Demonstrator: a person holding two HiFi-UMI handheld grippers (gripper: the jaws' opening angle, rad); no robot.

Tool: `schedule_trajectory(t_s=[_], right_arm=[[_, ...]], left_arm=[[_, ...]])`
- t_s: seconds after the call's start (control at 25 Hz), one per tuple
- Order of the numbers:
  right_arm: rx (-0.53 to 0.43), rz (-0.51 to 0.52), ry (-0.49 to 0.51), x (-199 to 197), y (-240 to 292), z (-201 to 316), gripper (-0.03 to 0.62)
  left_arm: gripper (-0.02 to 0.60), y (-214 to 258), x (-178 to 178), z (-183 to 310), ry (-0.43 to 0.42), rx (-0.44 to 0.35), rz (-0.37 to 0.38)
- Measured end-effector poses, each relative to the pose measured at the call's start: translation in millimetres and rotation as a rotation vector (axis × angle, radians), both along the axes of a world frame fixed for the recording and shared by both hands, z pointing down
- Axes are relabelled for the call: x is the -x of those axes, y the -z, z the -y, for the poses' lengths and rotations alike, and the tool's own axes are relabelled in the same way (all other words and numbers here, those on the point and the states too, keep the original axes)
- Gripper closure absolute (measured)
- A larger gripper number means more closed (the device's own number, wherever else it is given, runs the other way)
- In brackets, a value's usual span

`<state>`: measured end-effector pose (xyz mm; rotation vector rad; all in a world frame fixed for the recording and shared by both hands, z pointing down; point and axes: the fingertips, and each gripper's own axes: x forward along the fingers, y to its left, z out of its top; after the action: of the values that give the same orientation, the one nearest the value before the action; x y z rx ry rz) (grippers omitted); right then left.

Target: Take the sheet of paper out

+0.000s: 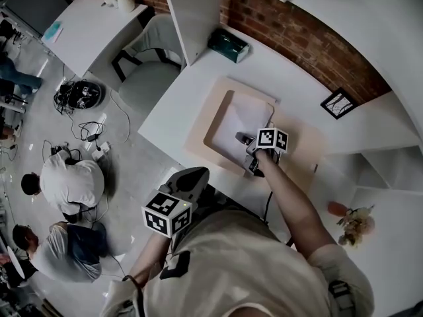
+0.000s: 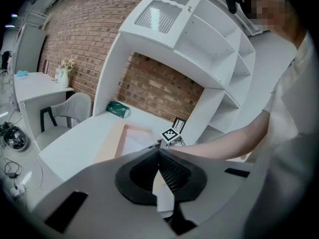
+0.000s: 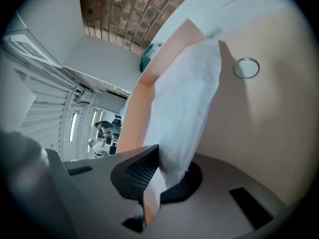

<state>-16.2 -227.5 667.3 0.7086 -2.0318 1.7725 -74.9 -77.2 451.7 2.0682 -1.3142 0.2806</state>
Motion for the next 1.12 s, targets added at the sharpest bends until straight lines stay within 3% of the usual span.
schedule_trajectory(t_s=[0.4, 1.12], right_arm=[[0.002, 0.004, -0.019, -11, 1, -2, 0.566], [0.023, 0.065, -0.080, -36, 4, -4, 0.566]], left_arm=[[0.565, -5, -24, -3, -0.012, 0.004, 0.006], [0.565, -5, -27, -14, -0.007, -0.007, 0.029]])
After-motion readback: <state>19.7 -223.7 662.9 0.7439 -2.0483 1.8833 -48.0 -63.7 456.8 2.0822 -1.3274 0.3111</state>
